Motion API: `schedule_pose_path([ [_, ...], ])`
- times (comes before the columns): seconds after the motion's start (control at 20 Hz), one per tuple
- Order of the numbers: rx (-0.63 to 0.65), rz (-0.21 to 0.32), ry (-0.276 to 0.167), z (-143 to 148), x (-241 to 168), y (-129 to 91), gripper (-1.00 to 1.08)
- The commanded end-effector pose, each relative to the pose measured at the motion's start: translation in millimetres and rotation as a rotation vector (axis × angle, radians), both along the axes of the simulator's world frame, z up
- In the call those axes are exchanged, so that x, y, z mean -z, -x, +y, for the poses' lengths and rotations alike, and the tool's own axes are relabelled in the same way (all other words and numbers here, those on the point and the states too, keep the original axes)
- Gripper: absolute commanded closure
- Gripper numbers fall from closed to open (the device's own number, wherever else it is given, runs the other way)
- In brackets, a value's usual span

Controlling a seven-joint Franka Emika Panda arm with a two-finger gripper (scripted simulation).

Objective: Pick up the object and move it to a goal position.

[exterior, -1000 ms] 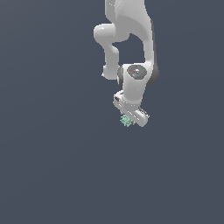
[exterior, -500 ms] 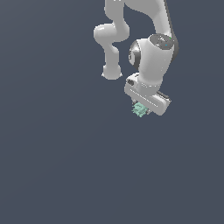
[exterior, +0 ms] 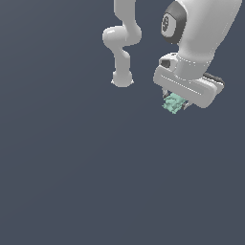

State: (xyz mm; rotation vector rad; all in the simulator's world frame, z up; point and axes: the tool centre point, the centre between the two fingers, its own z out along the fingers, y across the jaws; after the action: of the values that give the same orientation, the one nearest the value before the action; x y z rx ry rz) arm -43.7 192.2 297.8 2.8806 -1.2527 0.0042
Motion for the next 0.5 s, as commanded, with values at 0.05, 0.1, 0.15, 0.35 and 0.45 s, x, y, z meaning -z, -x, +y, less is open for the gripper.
schedule_pose_path([
  [0.05, 0.0, 0.002, 0.0, 15.4, -28.9, -2.5, 1.08],
  [0.1, 0.0, 0.002, 0.0, 19.1, -35.6, -3.3, 1.08],
  [0.15, 0.0, 0.002, 0.0, 22.5, -41.8, -4.1, 1.08],
  [0.35, 0.0, 0.002, -0.001, 33.4, -61.4, -6.8, 1.08],
  [0.45, 0.0, 0.002, -0.001, 37.2, -68.1, -7.9, 1.08],
])
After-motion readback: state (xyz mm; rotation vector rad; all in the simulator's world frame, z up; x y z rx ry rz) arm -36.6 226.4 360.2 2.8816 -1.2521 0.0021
